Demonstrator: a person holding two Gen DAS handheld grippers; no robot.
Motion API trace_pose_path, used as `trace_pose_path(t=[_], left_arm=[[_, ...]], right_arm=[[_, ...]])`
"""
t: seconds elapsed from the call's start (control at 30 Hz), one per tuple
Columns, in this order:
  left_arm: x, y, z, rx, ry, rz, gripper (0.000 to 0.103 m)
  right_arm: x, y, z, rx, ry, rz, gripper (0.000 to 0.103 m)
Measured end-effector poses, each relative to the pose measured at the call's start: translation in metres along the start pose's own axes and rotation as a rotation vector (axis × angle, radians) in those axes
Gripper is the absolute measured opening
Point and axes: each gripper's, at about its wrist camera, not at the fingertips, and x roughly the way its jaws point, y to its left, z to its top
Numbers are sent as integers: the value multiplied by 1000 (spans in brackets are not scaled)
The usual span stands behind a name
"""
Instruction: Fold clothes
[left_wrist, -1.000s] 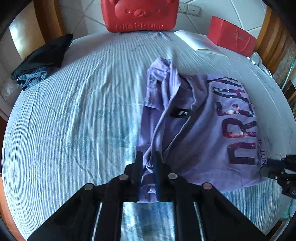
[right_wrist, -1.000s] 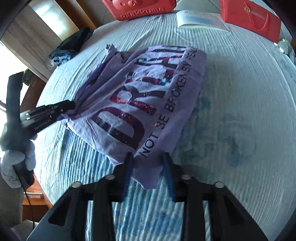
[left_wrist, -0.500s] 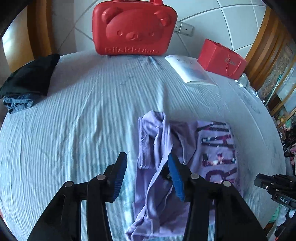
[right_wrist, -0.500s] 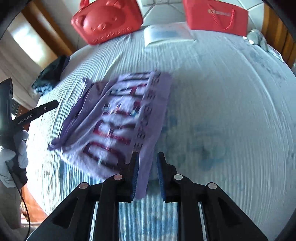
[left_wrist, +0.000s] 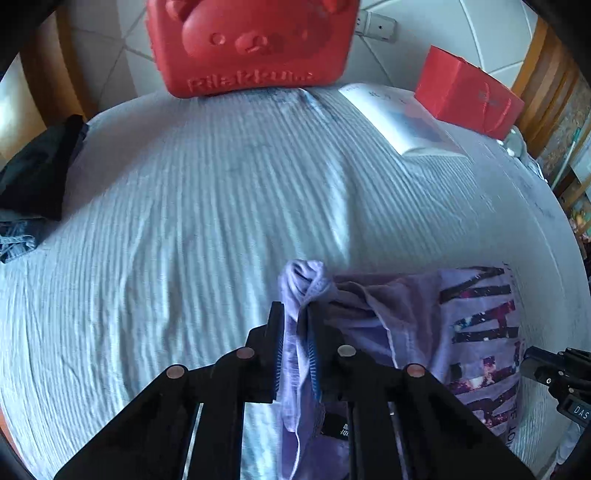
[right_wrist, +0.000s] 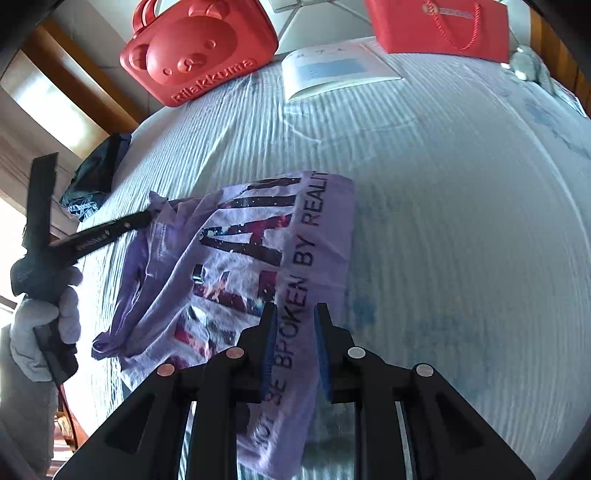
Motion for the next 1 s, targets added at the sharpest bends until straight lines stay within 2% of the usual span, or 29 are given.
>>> trace_pose_path(t=[0.17, 0.23, 0.3, 0.33, 0.4, 0.43, 0.47, 0.57, 0.77, 1.0], left_arm=[[14, 22, -5, -6, 43, 24, 18], [7, 20, -10, 0, 26, 11, 30], [-8, 17, -16, 4, -8, -28, 48], [-18, 14, -19, 13, -27, -51, 53], [-36, 7, -24, 39, -63, -69, 65], [-44, 3, -27, 52, -78, -77, 67], [-50, 0, -32, 64, -84, -81, 70], [-58, -3, -48, 91, -89, -92, 71], [-39, 10, -77, 73, -1, -110, 72], [-21, 3, -70, 38, 12, -154, 72]], right_arm=[[22, 2, -1, -8, 61, -23, 20], [20, 3, -2, -11, 60, -31, 20], [12, 4, -4, -18, 43, -35, 20], [8, 5, -4, -22, 32, -37, 22], [-2, 6, -6, -28, 9, -39, 35], [-6, 5, -8, -28, -1, -38, 44], [-9, 4, -9, -25, -6, -37, 45], [-14, -1, -15, -9, -9, -26, 46], [-12, -9, -22, 19, 9, -30, 50], [-8, -12, -20, 18, 14, -25, 51]])
